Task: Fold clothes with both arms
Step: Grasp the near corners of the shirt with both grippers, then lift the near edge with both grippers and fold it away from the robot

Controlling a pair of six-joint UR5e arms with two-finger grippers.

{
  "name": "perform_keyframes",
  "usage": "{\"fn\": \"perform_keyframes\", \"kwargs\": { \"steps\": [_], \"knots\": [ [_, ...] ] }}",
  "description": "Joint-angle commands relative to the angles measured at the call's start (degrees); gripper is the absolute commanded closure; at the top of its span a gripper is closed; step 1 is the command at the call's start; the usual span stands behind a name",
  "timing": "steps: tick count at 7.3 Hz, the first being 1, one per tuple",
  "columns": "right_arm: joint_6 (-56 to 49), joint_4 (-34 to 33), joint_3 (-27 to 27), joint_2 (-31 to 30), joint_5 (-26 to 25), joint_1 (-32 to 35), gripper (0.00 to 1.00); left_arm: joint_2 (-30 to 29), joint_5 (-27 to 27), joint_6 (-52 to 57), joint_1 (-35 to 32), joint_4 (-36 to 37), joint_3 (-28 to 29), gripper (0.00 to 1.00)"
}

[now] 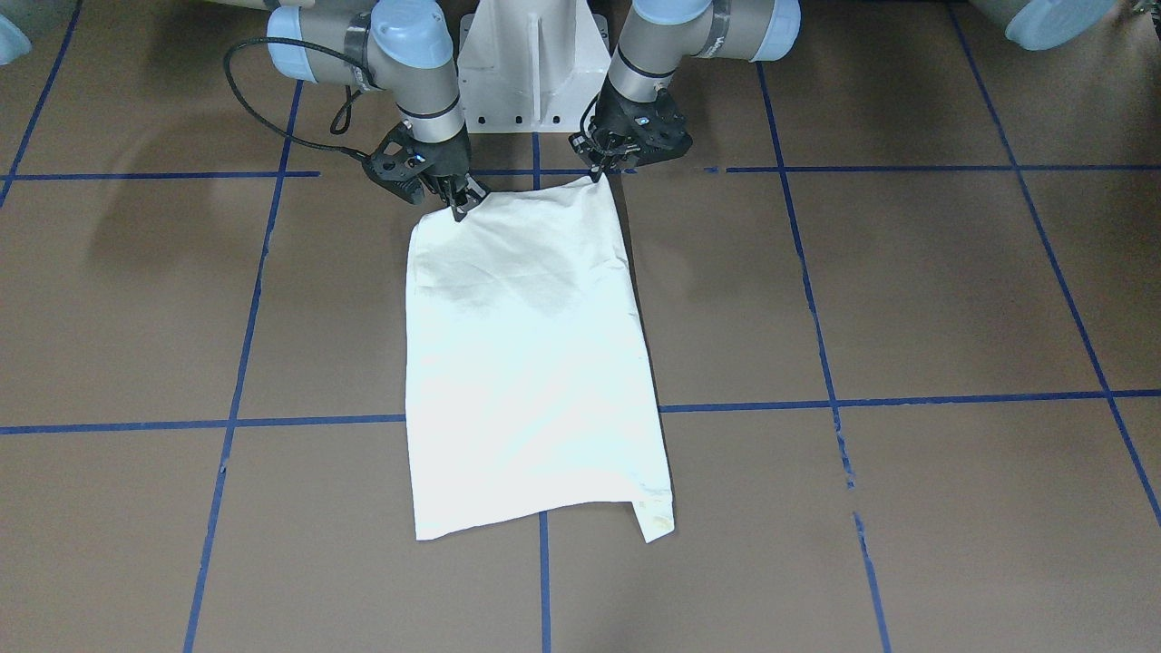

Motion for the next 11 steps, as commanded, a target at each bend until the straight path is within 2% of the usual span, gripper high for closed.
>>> {"fn": "perform_keyframes", "kwargs": {
  "steps": [1, 3, 5, 8, 9, 11],
  "knots": [
    [-0.1, 0.1, 2.7, -0.5, 0.5, 0.3, 1.0, 0.8, 0.2, 0.2, -0.1, 0.4, -3.0, 1.0],
    [-1.2, 0.4, 6.3, -2.0, 0.5, -1.2, 1.0, 4.3, 0.2, 0.4, 0.5, 2.7, -8.8, 1.0],
    [-1.1, 0.4, 14.0, -5.6, 0.5, -5.3, 1.0, 5.1, 0.2, 0.2, 5.4, 4.9, -11.4, 1.0],
    [-1.4, 2.2, 12.8, -5.2, 0.0, -7.1, 1.0, 5.1, 0.0, 0.3, 6.5, 5.0, -11.9, 1.0],
    [-2.2, 4.4, 12.4, -5.2, 0.0, -4.7, 1.0, 5.0, 0.0, 0.5, 5.8, 5.4, -12.8, 1.0],
    [-5.3, 5.8, 11.7, -4.6, 2.6, 2.6, 1.0, 1.6, -3.3, 4.3, -1.8, 8.8, -12.7, 1.0]
  ]
}}
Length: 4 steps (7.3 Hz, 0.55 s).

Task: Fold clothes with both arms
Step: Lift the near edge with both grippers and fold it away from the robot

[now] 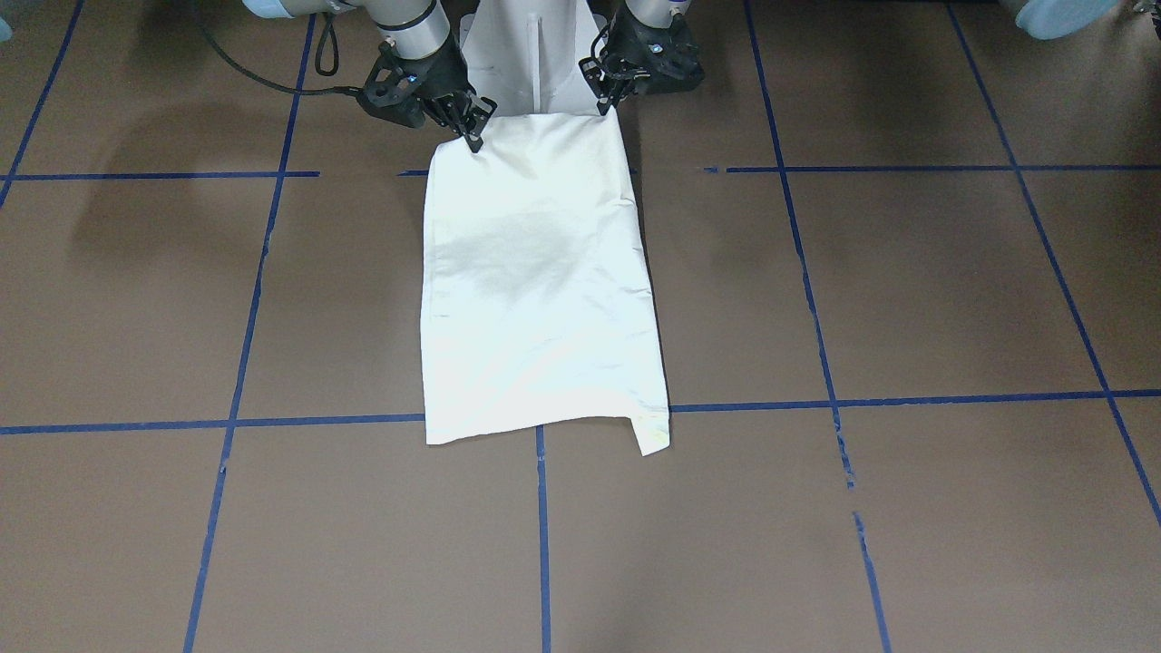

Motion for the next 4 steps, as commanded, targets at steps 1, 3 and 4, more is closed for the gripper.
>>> {"fn": "perform_keyframes", "kwargs": {
  "steps": [1, 3, 4],
  "knots": [
    [-3.2, 1.0, -1.7, 1.1, 6.0, 9.0, 1.0, -3.0, -4.3, 3.1, -8.6, 1.1, 1.4, 1.0],
    [-4.5, 1.1, -9.7, 6.3, 12.1, 16.5, 1.0, -10.3, -7.8, 6.3, -17.0, 0.9, 10.0, 1.0],
    [-5.1, 1.4, -14.5, 9.1, 13.9, 19.0, 1.0, -12.5, -7.9, 8.4, -19.6, 0.5, 13.5, 1.0]
  ]
}}
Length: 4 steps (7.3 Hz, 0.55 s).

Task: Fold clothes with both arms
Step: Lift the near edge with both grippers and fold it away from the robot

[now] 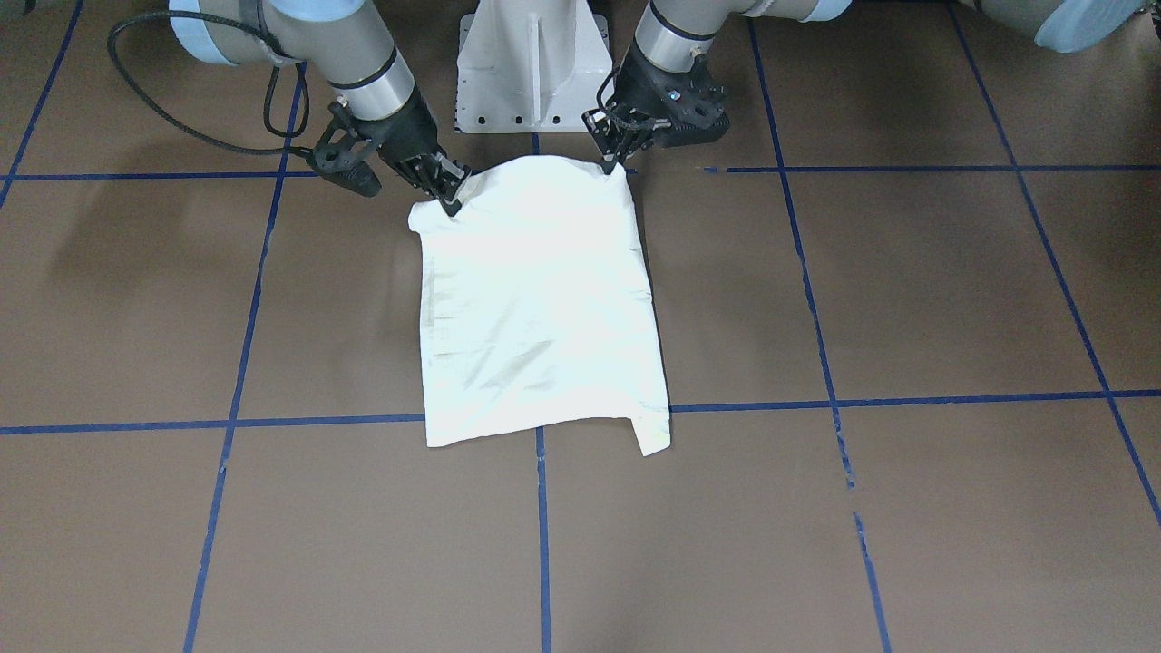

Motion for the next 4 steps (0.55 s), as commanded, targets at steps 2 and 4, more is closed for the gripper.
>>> {"fn": "perform_keyframes", "kwargs": {
  "steps": [2, 4],
  "knots": [
    [-1.6, 0.4, -16.3, 10.8, 4.6, 6.8, 1.0, -7.8, -1.1, 3.8, -7.0, -2.6, 12.4, 1.0],
    [-3.8, 0.7, -23.9, 14.4, 4.8, 8.4, 1.0, -8.9, -0.7, 3.9, -8.1, -10.2, 20.4, 1.0]
  ]
}}
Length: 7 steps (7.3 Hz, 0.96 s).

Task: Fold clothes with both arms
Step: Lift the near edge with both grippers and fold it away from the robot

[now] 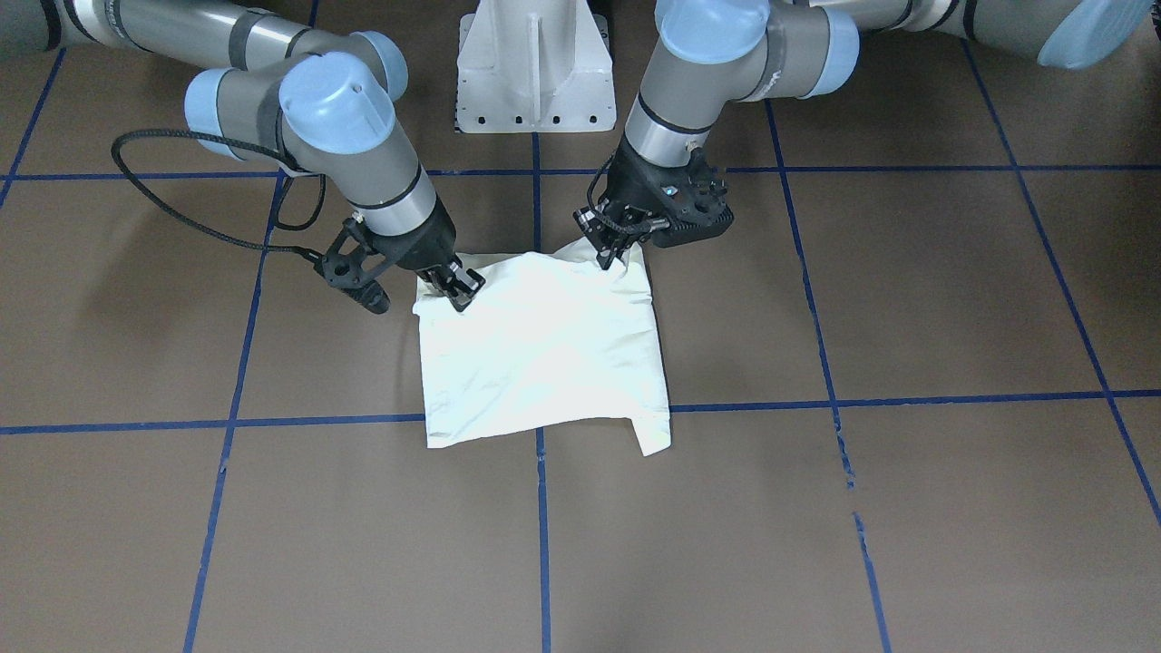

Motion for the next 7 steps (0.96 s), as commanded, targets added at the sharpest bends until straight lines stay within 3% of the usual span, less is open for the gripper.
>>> {"fn": "perform_keyframes", "kwargs": {
  "steps": [1, 3, 7],
  "knots": [
    [-1.3, 4.5, -8.7, 2.5, 0.2, 1.3, 1.0, -1.4, 0.5, 0.3, -0.9, -5.5, 7.5, 1.0],
    [-1.3, 10.2, -13.3, 2.6, 0.6, 1.9, 1.0, -1.5, 0.5, 1.7, -1.9, -6.2, 8.6, 1.0],
    [-1.7, 10.3, -17.2, 6.1, 3.1, 5.3, 1.0, -1.5, 0.5, 1.8, -2.5, -9.0, 12.8, 1.0]
  ]
}}
